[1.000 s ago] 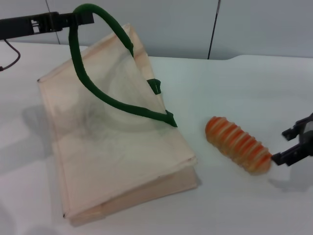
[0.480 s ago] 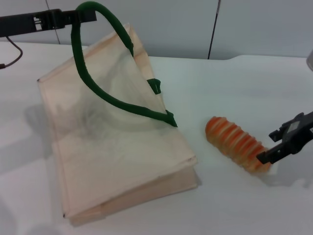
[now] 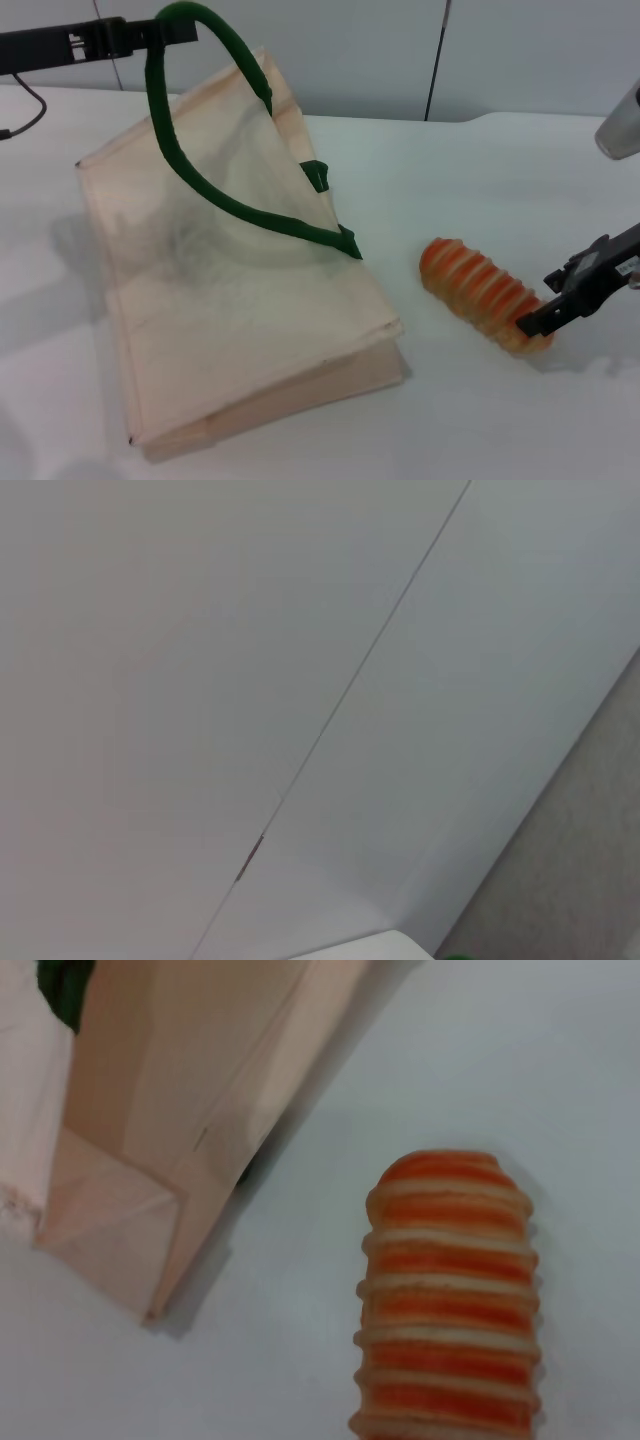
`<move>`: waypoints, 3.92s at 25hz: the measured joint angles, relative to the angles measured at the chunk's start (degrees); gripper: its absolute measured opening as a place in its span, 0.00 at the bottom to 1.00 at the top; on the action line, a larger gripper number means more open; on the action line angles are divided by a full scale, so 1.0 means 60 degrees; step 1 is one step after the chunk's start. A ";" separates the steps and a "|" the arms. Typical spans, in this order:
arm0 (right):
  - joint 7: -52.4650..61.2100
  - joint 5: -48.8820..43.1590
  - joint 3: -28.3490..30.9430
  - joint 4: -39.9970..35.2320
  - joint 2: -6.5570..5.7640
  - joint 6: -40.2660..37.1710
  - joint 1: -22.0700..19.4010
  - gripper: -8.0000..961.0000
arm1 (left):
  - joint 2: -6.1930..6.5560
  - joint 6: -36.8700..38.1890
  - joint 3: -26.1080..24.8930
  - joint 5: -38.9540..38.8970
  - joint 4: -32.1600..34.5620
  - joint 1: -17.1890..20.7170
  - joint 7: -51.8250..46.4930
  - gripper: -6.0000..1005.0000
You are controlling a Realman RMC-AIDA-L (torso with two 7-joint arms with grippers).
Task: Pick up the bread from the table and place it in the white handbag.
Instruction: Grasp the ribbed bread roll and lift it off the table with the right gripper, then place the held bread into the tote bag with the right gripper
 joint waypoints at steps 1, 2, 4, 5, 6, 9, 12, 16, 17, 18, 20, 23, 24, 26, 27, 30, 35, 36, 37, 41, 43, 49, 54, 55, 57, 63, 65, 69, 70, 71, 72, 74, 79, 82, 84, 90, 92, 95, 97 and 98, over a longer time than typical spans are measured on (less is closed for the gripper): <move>0.0010 0.0000 -0.0003 0.0002 0.0002 -0.0023 0.0000 0.92 | 0.0000 0.0000 0.0000 -0.0003 0.0000 0.0013 0.0005 0.19; 0.0021 -0.0003 -0.0008 0.0003 0.0003 -0.0055 0.0000 0.92 | 0.0000 0.0000 0.0000 -0.0005 0.0000 0.0020 0.0006 0.19; 0.0089 -0.0098 -0.0018 0.0014 0.0007 -0.0161 0.0000 0.92 | 0.0000 0.0000 0.0000 -0.0007 0.0000 0.0022 0.0004 0.19; 0.0119 -0.0177 -0.0022 0.0023 0.0012 -0.0199 0.0000 0.92 | 0.0000 0.0000 0.0000 -0.0007 0.0000 0.0018 0.0002 0.19; 0.0153 -0.0291 -0.0025 0.0056 0.0021 -0.0245 0.0000 0.92 | 0.0000 0.0000 0.0000 -0.0007 0.0000 0.0010 0.0002 0.19; 0.0167 -0.0439 -0.0030 0.0204 0.0040 -0.0301 0.0010 0.92 | 0.0000 0.0000 0.0000 -0.0006 0.0000 -0.0002 0.0001 0.19; 0.0131 -0.0387 -0.0030 0.0327 0.0043 -0.0250 0.0043 0.92 | 0.0000 0.0000 0.0000 -0.0020 0.0000 0.0031 -0.0001 0.19; 0.0086 -0.0348 -0.0097 0.0605 0.0046 -0.0230 0.0150 0.92 | 0.0000 -0.0004 0.0000 -0.0024 0.0000 0.0039 0.0001 0.19; 0.0081 -0.0346 -0.0117 0.0675 0.0046 -0.0228 0.0192 0.92 | 0.0000 -0.0010 0.0000 -0.0027 0.0000 0.0029 0.0001 0.20; 0.0074 -0.0344 -0.0129 0.0731 0.0047 -0.0224 0.0224 0.92 | 0.0000 -0.0010 0.0000 -0.0027 0.0000 0.0029 0.0001 0.20; 0.0042 -0.0311 -0.0158 0.0842 0.0055 -0.0251 0.0286 0.92 | 0.0000 -0.0013 0.0000 -0.0028 0.0000 0.0029 0.0002 0.20; 0.0001 -0.0225 -0.0206 0.0906 0.0066 -0.0307 0.0325 0.92 | 0.0000 -0.0015 0.0000 -0.0031 0.0000 0.0027 0.0009 0.20; -0.0001 -0.0211 -0.0222 0.0919 0.0073 -0.0328 0.0328 0.92 | 0.0000 -0.0016 0.0000 -0.0032 0.0001 0.0027 0.0010 0.20; -0.0009 -0.0207 -0.0256 0.0967 0.0087 -0.0447 0.0331 0.92 | -0.0002 -0.0016 0.0000 -0.0034 0.0000 0.0026 0.0016 0.20; -0.0013 -0.0205 -0.0263 0.0989 0.0091 -0.0517 0.0332 0.92 | -0.0006 -0.0016 0.0000 -0.0034 0.0001 0.0026 0.0020 0.20; -0.0015 -0.0204 -0.0264 0.1003 0.0092 -0.0657 0.0330 0.92 | -0.0013 -0.0015 0.0000 -0.0036 0.0000 0.0037 0.0024 0.20; -0.0004 -0.0204 -0.0243 0.1009 0.0101 -0.0802 0.0325 0.92 | -0.0014 -0.0015 -0.0012 -0.0036 0.0000 0.0055 0.0024 0.20; -0.0018 -0.0204 -0.0245 0.1014 0.0107 -0.0805 0.0325 0.92 | -0.0014 -0.0015 -0.0012 -0.0036 0.0000 0.0055 0.0024 0.20; -0.0027 -0.0204 -0.0250 0.1018 0.0107 -0.0804 0.0325 0.92 | -0.0014 -0.0015 -0.0016 -0.0036 0.0000 0.0054 0.0033 0.20; -0.0088 -0.0122 -0.0374 0.1106 0.0099 -0.0740 0.0349 0.92 | -0.0015 -0.0015 -0.0015 -0.0036 0.0000 0.0048 0.0040 0.21; -0.0155 -0.0029 -0.0469 0.1208 0.0098 -0.0739 0.0369 0.88 | -0.0015 -0.0015 -0.0015 -0.0036 0.0000 0.0049 0.0044 0.21; -0.0440 0.0243 -0.0495 0.1225 0.0086 -0.0742 0.0376 0.76 | -0.0015 -0.0015 -0.0015 -0.0049 0.0000 0.0058 0.0040 0.21; -0.0643 0.0391 -0.0515 0.1243 0.0049 -0.0687 0.0380 0.67 | -0.0015 -0.0015 -0.0015 -0.0051 0.0000 0.0063 0.0027 0.21; -0.0643 0.0391 -0.0515 0.1243 0.0049 -0.0687 0.0380 0.66 | -0.0015 -0.0015 -0.0015 -0.0050 0.0000 0.0061 0.0026 0.21; -0.0644 0.0395 -0.0513 0.1247 0.0047 -0.0683 0.0380 0.65 | -0.0015 -0.0015 -0.0015 -0.0050 0.0000 0.0060 0.0025 0.21; -0.0610 0.0449 -0.0473 0.1233 0.0029 -0.0675 0.0381 0.60 | -0.0014 -0.0015 -0.0015 -0.0050 0.0000 0.0060 0.0010 0.22; -0.0612 0.0477 -0.0436 0.1203 0.0029 -0.0696 0.0381 0.59 | -0.0015 -0.0015 -0.0015 -0.0050 0.0000 0.0060 0.0005 0.22; -0.0585 0.0484 -0.0364 0.1161 0.0030 -0.0795 0.0381 0.55 | -0.0015 -0.0015 -0.0015 -0.0050 0.0000 0.0058 -0.0010 0.22; -0.0582 0.0484 -0.0288 0.1139 0.0028 -0.0824 0.0381 0.54 | -0.0014 -0.0015 -0.0015 -0.0050 0.0000 0.0057 -0.0014 0.22; -0.0586 0.0484 -0.0170 0.1116 0.0018 -0.0834 0.0379 0.53 | -0.0015 -0.0013 -0.0015 -0.0050 0.0000 0.0057 -0.0019 0.22; -0.0597 0.0484 -0.0008 0.1075 -0.0006 -0.0841 0.0375 0.52 | -0.0014 -0.0007 -0.0015 -0.0050 0.0000 0.0057 -0.0020 0.22; -0.0626 0.0479 0.0263 0.0939 -0.0049 -0.0856 0.0346 0.50 | -0.0013 0.0003 -0.0015 -0.0043 0.0000 0.0051 -0.0021 0.22; -0.0631 0.0474 0.0825 0.0643 -0.0171 -0.1077 0.0281 0.46 | 0.0001 0.0071 -0.0001 0.0030 0.0001 -0.0019 0.0007 0.22; -0.0628 0.0475 0.1088 0.0637 -0.0287 -0.1366 0.0278 0.45 | 0.0055 0.0112 0.0001 0.0190 0.0001 -0.0140 0.0013 0.22; -0.0654 0.0473 0.1255 0.0631 -0.0320 -0.1466 0.0282 0.44 | 0.0119 0.0187 0.0001 0.0367 0.0001 -0.0258 0.0005 0.23; -0.0931 0.0483 0.1901 0.0593 -0.0397 -0.1578 0.0351 0.38 | 0.0287 0.0454 0.0000 0.0819 -0.0194 -0.0680 -0.0022 0.23; -0.1024 0.0484 0.2002 0.0559 -0.0454 -0.1577 0.0361 0.36 | 0.0320 0.0529 0.0000 0.0896 -0.0312 -0.0793 -0.0068 0.23; -0.1250 0.0489 0.2012 0.0519 -0.0549 -0.1428 0.0386 0.33 | 0.0345 0.0587 0.0000 0.0912 -0.0342 -0.0859 -0.0084 0.23; -0.1449 0.0503 0.2036 0.0515 -0.0578 -0.1025 0.0440 0.31 | 0.0347 0.0588 0.0000 0.0920 -0.0348 -0.0864 -0.0085 0.23; -0.1589 0.0525 0.2081 0.0510 -0.0581 -0.0744 0.0464 0.30 | 0.0348 0.0589 0.0000 0.0932 -0.0349 -0.0864 -0.0085 0.23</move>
